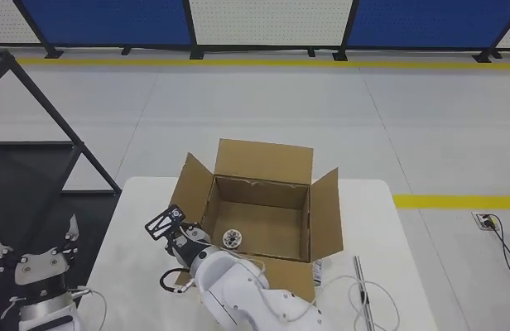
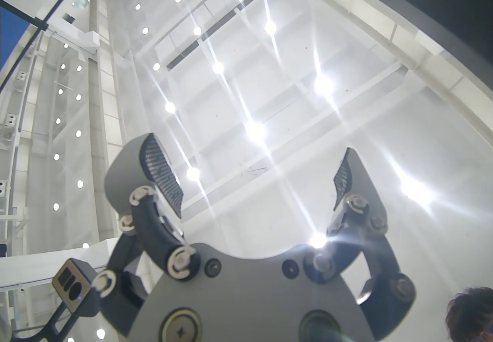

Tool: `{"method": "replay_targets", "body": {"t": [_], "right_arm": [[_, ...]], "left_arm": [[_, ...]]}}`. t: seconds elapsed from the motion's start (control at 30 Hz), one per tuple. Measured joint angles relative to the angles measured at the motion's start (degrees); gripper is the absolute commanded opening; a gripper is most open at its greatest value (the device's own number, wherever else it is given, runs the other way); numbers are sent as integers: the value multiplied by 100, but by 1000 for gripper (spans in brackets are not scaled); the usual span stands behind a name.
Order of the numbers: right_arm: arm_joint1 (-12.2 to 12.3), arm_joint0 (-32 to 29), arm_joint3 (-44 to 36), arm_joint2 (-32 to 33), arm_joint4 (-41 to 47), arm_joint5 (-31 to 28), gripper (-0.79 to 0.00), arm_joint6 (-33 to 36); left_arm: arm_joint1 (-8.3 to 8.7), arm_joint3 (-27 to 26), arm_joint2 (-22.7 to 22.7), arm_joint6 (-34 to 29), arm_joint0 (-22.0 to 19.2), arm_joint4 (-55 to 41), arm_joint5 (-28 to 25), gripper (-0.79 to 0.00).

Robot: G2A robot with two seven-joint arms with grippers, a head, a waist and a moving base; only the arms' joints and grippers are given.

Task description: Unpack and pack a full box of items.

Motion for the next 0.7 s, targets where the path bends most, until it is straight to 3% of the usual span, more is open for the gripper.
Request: {"method": "replay_targets", "body": {"t": [0.5, 0.53, 0.6, 0.7], "right_arm": [[39, -719, -738, 332, -899, -210, -785, 404], [34, -746, -766, 339, -941, -233, -763, 426], [20, -794, -814, 355, -1038, -292, -582, 486], [-8, -829, -838, 386, -1138, -386, -437, 580]], "left_arm": [[-53, -29, 81, 45, -58, 181, 76, 0], [-55, -28, 79, 46, -58, 186, 85, 0], [-62, -31, 75, 55, -57, 194, 99, 0], [-72, -38, 70, 58, -56, 203, 106, 0]]}}
